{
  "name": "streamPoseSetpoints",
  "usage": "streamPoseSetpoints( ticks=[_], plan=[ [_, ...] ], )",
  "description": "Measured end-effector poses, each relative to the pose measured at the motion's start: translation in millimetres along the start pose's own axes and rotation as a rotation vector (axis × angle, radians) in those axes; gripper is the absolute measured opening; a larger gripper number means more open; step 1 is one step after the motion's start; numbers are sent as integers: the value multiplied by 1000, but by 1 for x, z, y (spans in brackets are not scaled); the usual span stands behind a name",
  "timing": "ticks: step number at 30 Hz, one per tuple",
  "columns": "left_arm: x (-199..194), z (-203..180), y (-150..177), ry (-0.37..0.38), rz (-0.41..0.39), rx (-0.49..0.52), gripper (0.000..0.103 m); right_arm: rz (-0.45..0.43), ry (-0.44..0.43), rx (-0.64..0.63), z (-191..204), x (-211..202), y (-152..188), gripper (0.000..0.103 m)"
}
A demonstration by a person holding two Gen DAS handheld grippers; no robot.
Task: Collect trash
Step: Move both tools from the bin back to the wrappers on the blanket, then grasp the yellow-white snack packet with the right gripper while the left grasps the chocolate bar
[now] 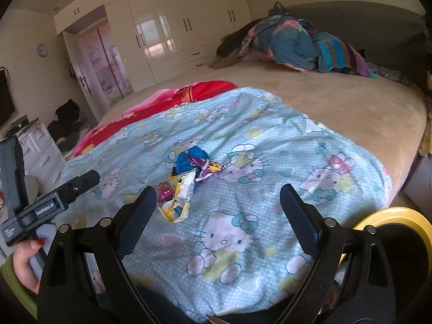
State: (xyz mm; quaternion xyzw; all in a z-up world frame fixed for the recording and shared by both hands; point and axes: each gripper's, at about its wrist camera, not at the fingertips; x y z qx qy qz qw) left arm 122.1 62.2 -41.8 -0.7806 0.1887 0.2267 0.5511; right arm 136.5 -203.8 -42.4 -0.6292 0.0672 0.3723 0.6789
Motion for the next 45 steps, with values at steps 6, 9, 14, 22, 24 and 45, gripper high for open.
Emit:
streamPoseSetpoints(
  ticks=[6,9,14,22,24,45],
  plan=[
    [14,19,8,-30,43,-9,96,34,-34,-34,14,28,-5,81],
    [23,27,13,-27,75,-17,96,53,-48,-36,19,41,-7,79],
    [40,37,24,-33,148,-12,89,107,-81,-18,24,70,-6,69],
    [61,56,40,-46,216,-32,69,209,-101,-24,34,112,4,57],
    [64,60,42,-46,222,-43,67,228,-99,-29,37,121,7,56],
    [89,56,52,16,257,-72,38,331,-231,23,46,154,29,24]
  ],
)
Point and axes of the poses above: each gripper's, at about its wrist camera, not at the fingertips, and x roughly the way its jaws point, z to its left, y to its underside, and after that the axes turned 4 degrees about -x, right-handed
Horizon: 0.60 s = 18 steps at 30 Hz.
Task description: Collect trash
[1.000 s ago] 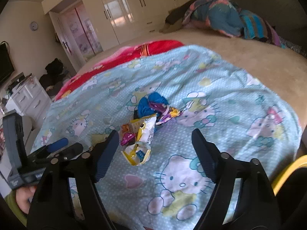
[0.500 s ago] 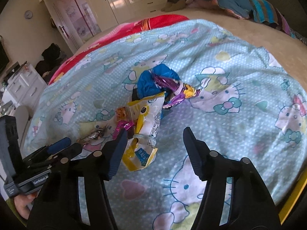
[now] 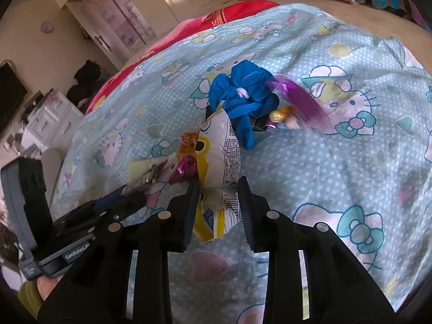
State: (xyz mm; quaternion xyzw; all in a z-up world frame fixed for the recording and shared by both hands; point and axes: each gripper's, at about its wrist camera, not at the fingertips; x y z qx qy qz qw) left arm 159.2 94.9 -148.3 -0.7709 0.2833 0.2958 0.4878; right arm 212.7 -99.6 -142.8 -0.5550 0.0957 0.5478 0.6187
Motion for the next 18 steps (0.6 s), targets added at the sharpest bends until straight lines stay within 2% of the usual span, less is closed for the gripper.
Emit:
streamPoseSetpoints(
  ticks=[4,6,7,9,10,18],
  plan=[
    [0,0,1,1,1,-7,32,7,3,-5,2,3,-1,24],
    [0,2,1,-1,0,-15,27,30,0,-1,2,7,-1,35],
    [0,4,0,-1,1,-24,26,48,-2,-1,1,10,-1,36],
    [0,6,1,1,1,-35,23,55,-6,-8,2,13,-1,34],
    [-1,7,1,3,1,-39,22,51,-8,-12,3,13,-1,28],
    [-3,10,2,15,-2,-41,20,-21,35,-55,9,-13,6,26]
  ],
)
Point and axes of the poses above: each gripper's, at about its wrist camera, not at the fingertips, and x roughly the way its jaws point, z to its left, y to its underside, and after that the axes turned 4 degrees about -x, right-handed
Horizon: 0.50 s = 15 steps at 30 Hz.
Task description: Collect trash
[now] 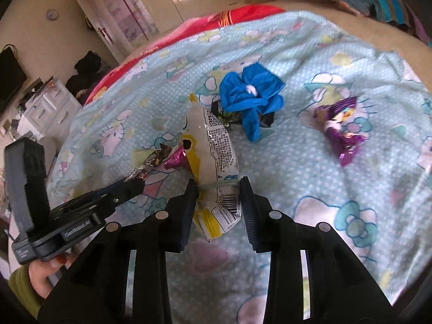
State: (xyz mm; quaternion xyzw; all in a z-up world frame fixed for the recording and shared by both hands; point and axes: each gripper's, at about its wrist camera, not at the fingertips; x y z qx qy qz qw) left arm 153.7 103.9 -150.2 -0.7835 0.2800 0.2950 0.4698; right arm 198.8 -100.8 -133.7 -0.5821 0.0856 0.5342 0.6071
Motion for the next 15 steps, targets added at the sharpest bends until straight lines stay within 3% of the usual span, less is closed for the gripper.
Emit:
streamPoseSetpoints(
  ticks=[15],
  plan=[
    [-40,-23,-9,75,-79,43,19,-134,28,68,-16,-65,28,26]
  ],
)
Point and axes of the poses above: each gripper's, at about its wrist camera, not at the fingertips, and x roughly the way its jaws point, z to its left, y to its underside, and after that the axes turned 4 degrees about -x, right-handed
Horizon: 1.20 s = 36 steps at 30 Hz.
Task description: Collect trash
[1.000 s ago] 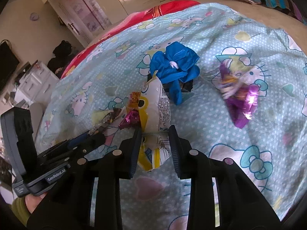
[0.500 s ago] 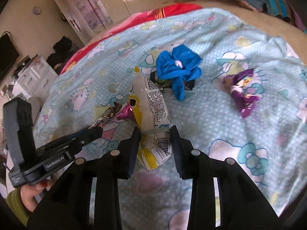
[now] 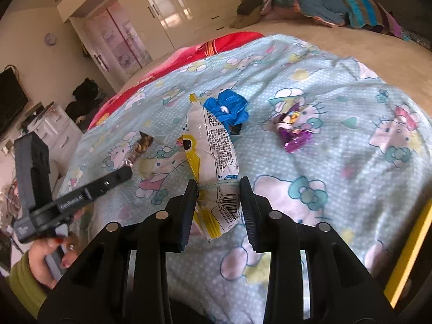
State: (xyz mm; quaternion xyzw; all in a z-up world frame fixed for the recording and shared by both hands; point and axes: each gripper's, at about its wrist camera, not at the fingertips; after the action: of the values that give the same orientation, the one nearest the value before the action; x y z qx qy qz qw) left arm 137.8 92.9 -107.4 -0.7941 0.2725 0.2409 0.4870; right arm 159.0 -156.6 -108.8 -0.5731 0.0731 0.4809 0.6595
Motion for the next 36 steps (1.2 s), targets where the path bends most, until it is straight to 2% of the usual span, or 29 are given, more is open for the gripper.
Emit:
streamPoseSetpoints(
  ticks=[14,23,36],
  plan=[
    [-38,-55,-10,108,-60,68,19,-82,9,42,-12,-48,2,26],
    [-51,-82,-6,156,-66,118,19,-134,25,70,-25,-77,1,26],
    [-61,-109,1,207,-67,173,19,-165,56,104,-42,-104,5,26]
  ],
)
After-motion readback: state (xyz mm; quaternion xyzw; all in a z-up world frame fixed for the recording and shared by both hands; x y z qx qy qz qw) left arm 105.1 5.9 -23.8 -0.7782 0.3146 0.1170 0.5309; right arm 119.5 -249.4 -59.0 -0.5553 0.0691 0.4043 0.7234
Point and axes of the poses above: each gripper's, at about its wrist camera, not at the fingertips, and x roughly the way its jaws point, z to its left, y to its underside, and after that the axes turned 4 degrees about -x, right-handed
